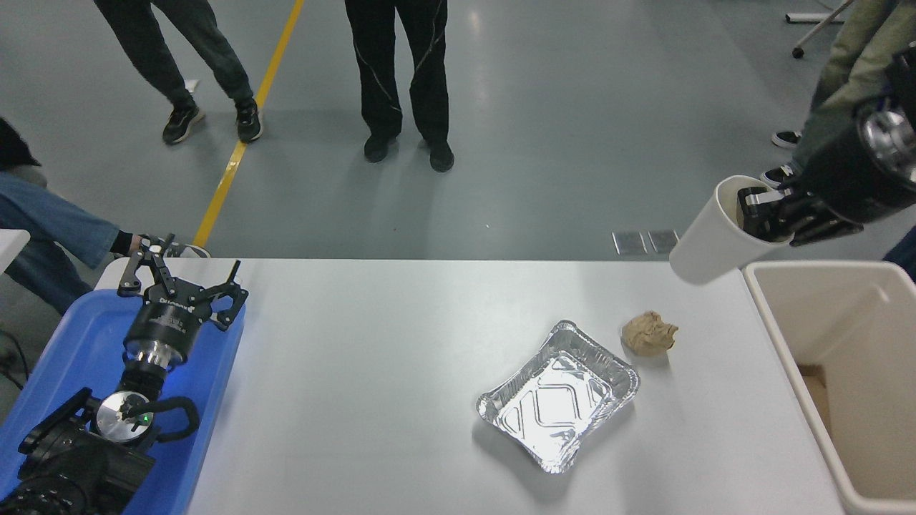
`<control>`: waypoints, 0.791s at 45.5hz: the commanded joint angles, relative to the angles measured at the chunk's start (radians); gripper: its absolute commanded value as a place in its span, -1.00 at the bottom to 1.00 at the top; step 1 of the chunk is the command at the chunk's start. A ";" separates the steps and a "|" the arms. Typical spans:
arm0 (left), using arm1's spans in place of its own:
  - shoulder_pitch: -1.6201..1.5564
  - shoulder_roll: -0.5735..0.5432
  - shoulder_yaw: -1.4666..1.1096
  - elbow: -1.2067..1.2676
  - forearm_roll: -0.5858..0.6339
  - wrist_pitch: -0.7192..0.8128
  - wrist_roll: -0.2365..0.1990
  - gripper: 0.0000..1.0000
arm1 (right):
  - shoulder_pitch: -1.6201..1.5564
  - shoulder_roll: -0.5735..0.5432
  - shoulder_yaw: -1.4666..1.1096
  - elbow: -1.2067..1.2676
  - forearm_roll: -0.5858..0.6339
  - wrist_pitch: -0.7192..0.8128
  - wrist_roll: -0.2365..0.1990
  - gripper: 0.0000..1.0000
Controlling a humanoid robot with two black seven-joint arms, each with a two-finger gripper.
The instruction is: Pick up paper cup place in dustbin
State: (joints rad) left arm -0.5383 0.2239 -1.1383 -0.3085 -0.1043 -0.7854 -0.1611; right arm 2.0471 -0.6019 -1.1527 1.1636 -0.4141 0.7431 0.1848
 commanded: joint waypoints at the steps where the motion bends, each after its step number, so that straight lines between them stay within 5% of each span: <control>1: 0.000 0.000 0.000 0.000 0.000 0.000 0.000 0.99 | -0.356 -0.012 0.103 -0.317 0.011 -0.059 -0.001 -1.00; 21: 0.000 0.000 0.000 0.000 0.000 0.000 0.000 0.99 | -1.007 0.096 0.243 -0.926 0.265 -0.254 -0.005 -1.00; 36: 0.000 0.000 0.000 0.000 0.000 0.000 0.000 0.99 | -1.262 0.235 0.358 -1.147 0.344 -0.476 -0.136 -1.00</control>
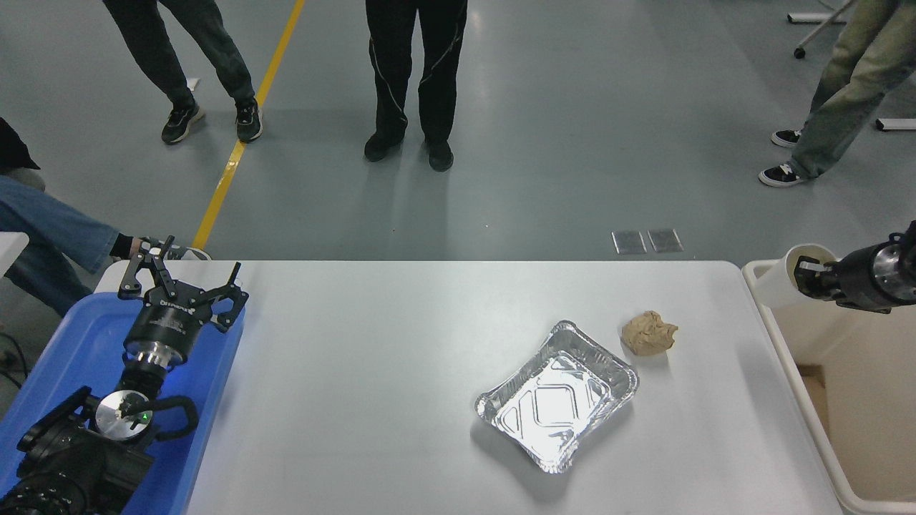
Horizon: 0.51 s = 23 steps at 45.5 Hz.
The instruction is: Pick up paper cup place in dustbin
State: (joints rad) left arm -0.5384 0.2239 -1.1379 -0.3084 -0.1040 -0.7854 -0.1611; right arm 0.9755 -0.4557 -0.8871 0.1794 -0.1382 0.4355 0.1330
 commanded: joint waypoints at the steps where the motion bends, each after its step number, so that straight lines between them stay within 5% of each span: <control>1: 0.000 0.000 0.000 0.000 0.000 0.000 0.000 0.99 | -0.196 0.092 0.103 -0.162 0.069 -0.181 -0.098 -1.00; 4: 0.000 0.000 0.000 0.000 0.000 0.000 0.000 0.99 | -0.241 0.095 0.126 -0.162 0.069 -0.244 -0.150 -1.00; 23: 0.000 -0.001 0.000 0.000 0.000 0.000 -0.003 0.99 | -0.299 0.083 0.258 -0.170 0.074 -0.348 -0.250 -1.00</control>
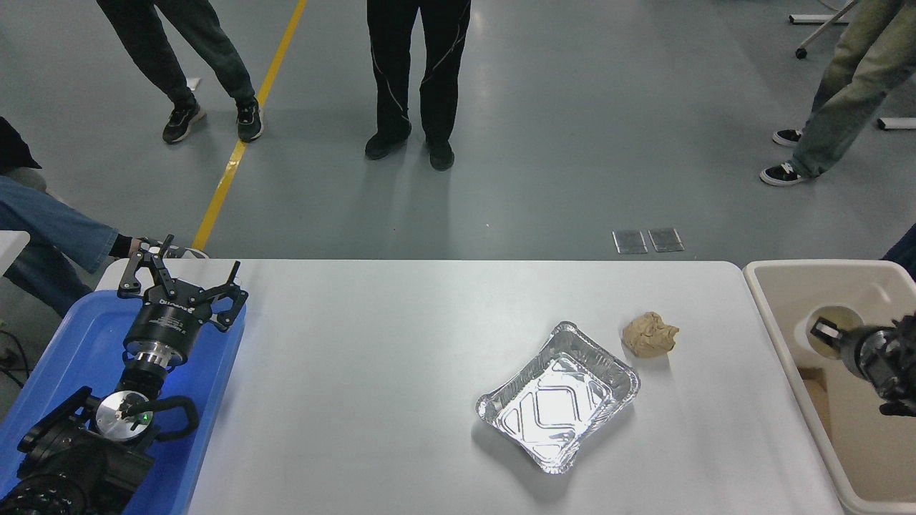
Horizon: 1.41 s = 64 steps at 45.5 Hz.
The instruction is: Pick up paper cup place in dustbin
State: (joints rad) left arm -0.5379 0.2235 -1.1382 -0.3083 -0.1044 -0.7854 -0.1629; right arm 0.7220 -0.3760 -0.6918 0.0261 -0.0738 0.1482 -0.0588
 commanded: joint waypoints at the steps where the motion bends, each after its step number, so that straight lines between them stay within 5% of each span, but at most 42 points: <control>1: -0.001 -0.001 0.000 0.000 0.000 0.000 -0.001 0.99 | -0.050 0.003 0.066 -0.017 0.014 -0.061 -0.059 -1.00; 8: -0.001 0.000 0.000 0.000 0.000 0.000 0.000 0.99 | -0.053 0.003 0.071 -0.017 0.040 -0.062 -0.061 -1.00; 11: -0.001 0.000 0.000 0.000 0.000 0.000 0.000 0.99 | -0.053 0.002 0.071 -0.015 0.040 -0.061 -0.062 -0.83; 13: -0.001 0.000 0.000 0.000 0.000 0.000 0.000 0.99 | -0.055 0.000 0.071 -0.014 0.040 -0.059 -0.062 -0.55; 17: -0.001 0.000 0.000 0.000 0.000 0.000 0.000 0.99 | -0.046 0.002 0.071 -0.006 0.045 -0.059 -0.062 0.59; 19: -0.001 -0.001 0.000 0.000 0.000 0.000 0.000 0.99 | -0.041 0.005 0.072 -0.005 0.046 -0.049 -0.062 1.00; 44: -0.001 0.000 0.000 0.000 0.000 0.000 0.000 0.99 | 0.147 -0.070 0.055 0.084 0.026 0.134 -0.047 1.00; 53: -0.001 0.000 0.000 0.000 0.000 0.000 0.000 0.99 | 0.500 -0.222 -0.089 0.546 0.023 0.195 -0.047 1.00; 64: -0.001 0.000 0.000 -0.002 0.000 0.000 0.002 0.99 | 0.878 -0.161 -0.259 0.951 0.028 0.238 -0.049 1.00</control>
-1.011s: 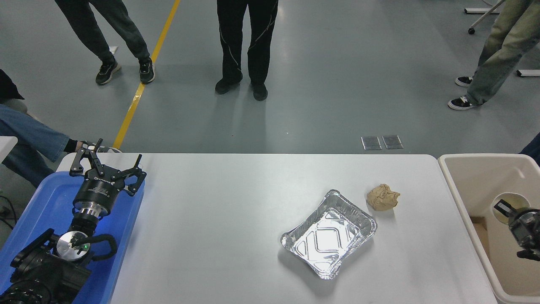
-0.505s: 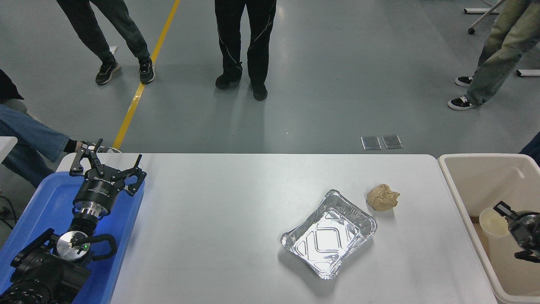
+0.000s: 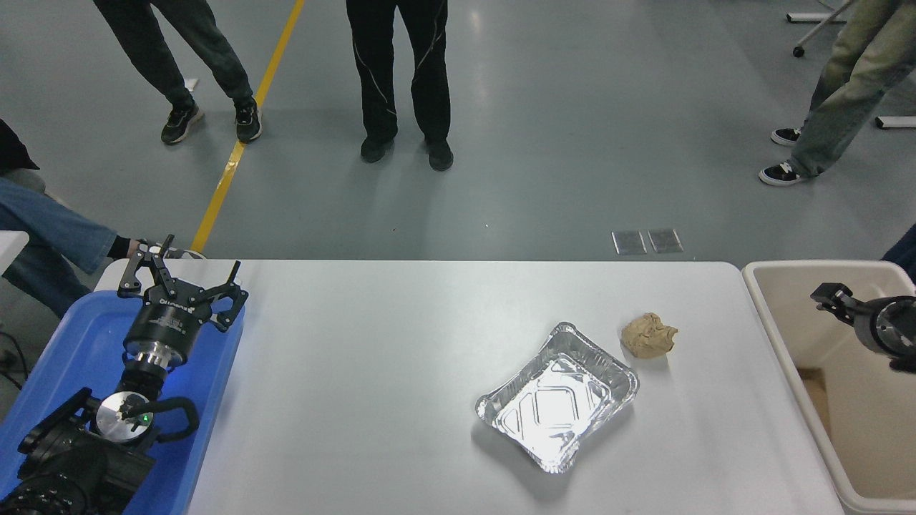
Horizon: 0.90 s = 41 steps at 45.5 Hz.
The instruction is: Pick up paper cup place in dustbin
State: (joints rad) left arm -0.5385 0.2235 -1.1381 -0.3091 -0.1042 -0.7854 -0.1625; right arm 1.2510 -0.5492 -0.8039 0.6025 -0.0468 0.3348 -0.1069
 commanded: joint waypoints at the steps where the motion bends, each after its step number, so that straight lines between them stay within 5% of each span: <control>1: 0.000 0.000 0.000 -0.001 0.000 0.000 0.001 0.99 | 0.384 0.018 -0.165 0.411 0.001 0.062 -0.002 1.00; 26: 0.000 0.000 0.000 -0.001 0.000 0.000 0.001 0.99 | 1.110 0.138 -0.238 0.954 0.016 0.451 -0.026 1.00; 36: 0.000 0.000 0.000 -0.001 0.000 0.000 0.001 0.99 | 1.278 0.135 -0.250 1.016 0.018 0.451 -0.180 1.00; 41: 0.002 0.000 0.000 -0.001 0.000 0.000 0.001 0.99 | 1.308 0.138 -0.251 1.046 0.038 0.451 -0.211 1.00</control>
State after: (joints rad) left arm -0.5384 0.2239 -1.1378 -0.3096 -0.1040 -0.7854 -0.1610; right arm 2.4007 -0.4182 -1.0464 1.5524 -0.0307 0.7532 -0.2234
